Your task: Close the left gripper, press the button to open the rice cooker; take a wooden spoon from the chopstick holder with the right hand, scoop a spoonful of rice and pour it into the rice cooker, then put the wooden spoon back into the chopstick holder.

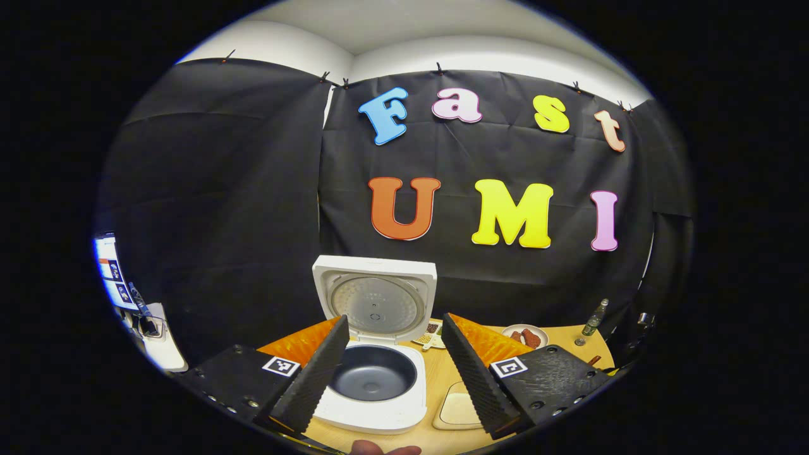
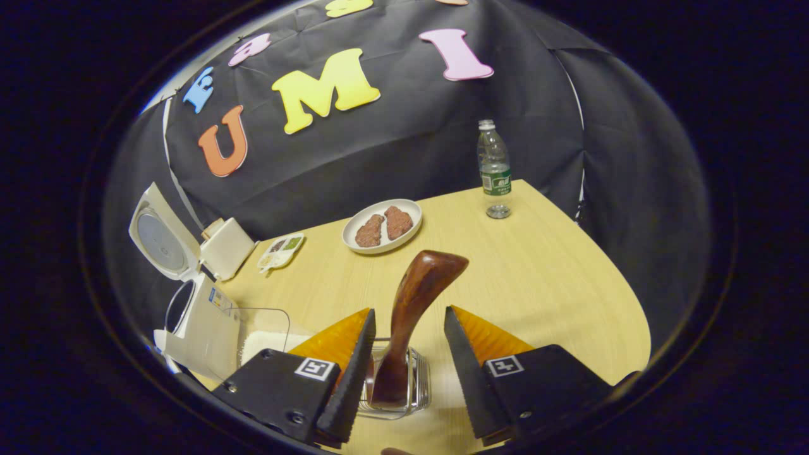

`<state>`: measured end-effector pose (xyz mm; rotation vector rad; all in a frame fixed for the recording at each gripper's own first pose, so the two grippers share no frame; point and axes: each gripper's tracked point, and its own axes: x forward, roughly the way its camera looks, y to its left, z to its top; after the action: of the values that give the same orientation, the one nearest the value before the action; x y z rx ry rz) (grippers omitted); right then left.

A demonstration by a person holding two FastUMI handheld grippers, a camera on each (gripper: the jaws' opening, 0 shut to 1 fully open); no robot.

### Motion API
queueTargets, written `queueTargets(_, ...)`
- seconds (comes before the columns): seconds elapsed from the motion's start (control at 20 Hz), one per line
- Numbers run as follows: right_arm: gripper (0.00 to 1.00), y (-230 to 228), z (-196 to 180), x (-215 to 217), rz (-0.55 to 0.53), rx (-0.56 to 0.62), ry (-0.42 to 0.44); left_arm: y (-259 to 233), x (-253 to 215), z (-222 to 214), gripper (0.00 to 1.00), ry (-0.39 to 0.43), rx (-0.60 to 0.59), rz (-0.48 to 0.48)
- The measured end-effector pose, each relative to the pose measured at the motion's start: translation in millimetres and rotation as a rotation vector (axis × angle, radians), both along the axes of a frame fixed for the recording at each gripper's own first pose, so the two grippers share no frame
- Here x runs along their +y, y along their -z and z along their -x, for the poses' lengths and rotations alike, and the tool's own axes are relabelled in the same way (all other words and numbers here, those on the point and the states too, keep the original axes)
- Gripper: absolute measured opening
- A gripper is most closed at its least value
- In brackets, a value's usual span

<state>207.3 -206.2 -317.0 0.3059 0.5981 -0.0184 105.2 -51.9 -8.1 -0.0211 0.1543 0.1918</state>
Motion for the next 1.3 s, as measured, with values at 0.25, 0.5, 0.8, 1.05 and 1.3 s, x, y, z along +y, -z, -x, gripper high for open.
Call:
queueTargets(0.25,0.45,-4,-4,3,0.005,0.002,-0.006,2,11,5,0.94,-0.039,0.010,0.000)
queueTargets(0.5,0.22,-9,3,7,-0.038,0.023,0.016,2,23,9,0.94,-0.047,-0.002,0.019)
queueTargets(0.8,0.15,-50,25,14,0.050,-0.035,0.070,2,47,10,0.94,0.006,-0.017,0.030)
queueTargets(1.05,0.13,-111,35,27,0.181,-0.115,0.138,5,76,17,0.94,0.083,-0.036,0.024)
queueTargets(1.3,0.13,-166,39,93,0.241,-0.206,0.105,7,106,21,0.94,0.151,-0.053,0.005)
